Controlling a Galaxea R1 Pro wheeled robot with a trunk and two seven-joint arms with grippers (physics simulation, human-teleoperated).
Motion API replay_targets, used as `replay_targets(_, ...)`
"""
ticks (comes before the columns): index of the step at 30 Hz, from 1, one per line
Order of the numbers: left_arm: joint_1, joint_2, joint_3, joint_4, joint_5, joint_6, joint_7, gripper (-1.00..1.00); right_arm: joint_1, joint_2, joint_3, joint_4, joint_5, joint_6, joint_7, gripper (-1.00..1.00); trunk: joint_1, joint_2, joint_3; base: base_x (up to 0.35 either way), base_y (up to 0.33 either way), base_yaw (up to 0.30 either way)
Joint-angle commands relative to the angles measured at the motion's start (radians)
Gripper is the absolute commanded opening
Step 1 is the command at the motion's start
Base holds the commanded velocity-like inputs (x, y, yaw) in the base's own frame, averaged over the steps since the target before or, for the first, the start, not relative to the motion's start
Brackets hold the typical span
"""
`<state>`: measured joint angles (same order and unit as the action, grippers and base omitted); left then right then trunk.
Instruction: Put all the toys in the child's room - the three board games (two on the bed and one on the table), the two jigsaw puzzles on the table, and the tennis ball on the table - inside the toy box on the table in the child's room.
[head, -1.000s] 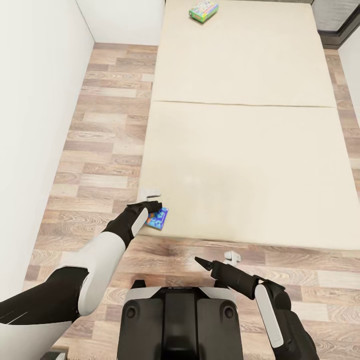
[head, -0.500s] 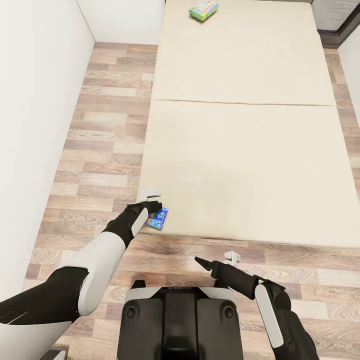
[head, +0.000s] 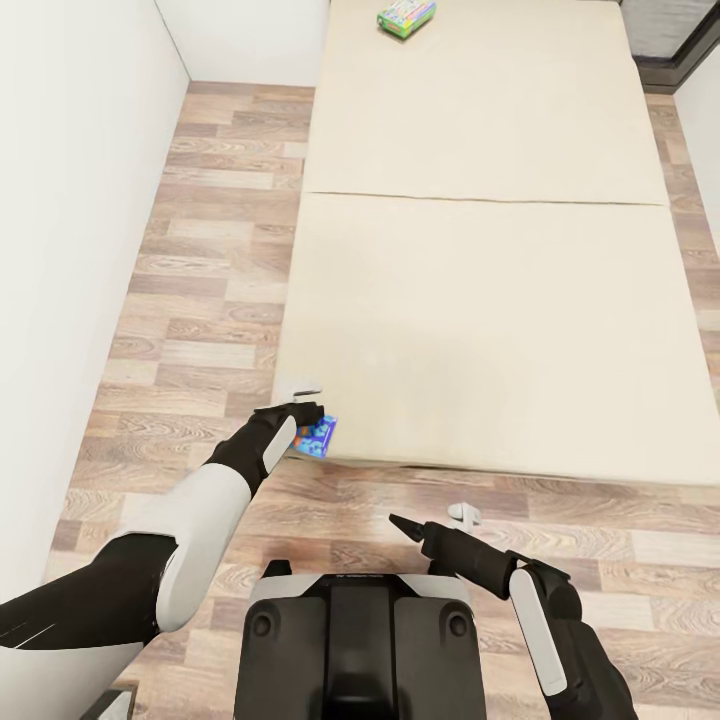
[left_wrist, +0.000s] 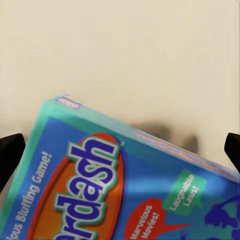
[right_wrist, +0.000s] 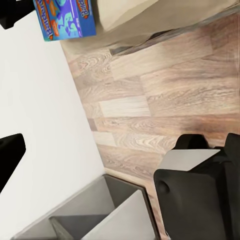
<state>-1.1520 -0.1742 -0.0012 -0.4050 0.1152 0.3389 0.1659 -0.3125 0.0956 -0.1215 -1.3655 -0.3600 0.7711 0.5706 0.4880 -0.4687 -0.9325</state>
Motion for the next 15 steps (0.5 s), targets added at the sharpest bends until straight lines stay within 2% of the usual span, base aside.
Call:
replay_targets(1, 0.0, 0.0, 0.0, -0.002, 0.011, 0.005, 0.006, 1.0, 0.0, 0.001, -0.003, 0.001, -0.001, 0.007, 0.004, 1.0, 0.0, -0.001, -0.001, -0.034, -0.008, 0.0)
replay_targets(15, 0.0, 0.0, 0.0, -0.002, 0.01, 0.005, 0.005, 1.0, 0.0, 0.001, -0.003, 0.004, -0.001, 0.006, 0.005, 1.0, 0.0, -0.001, -0.001, -0.026, -0.001, 0.0)
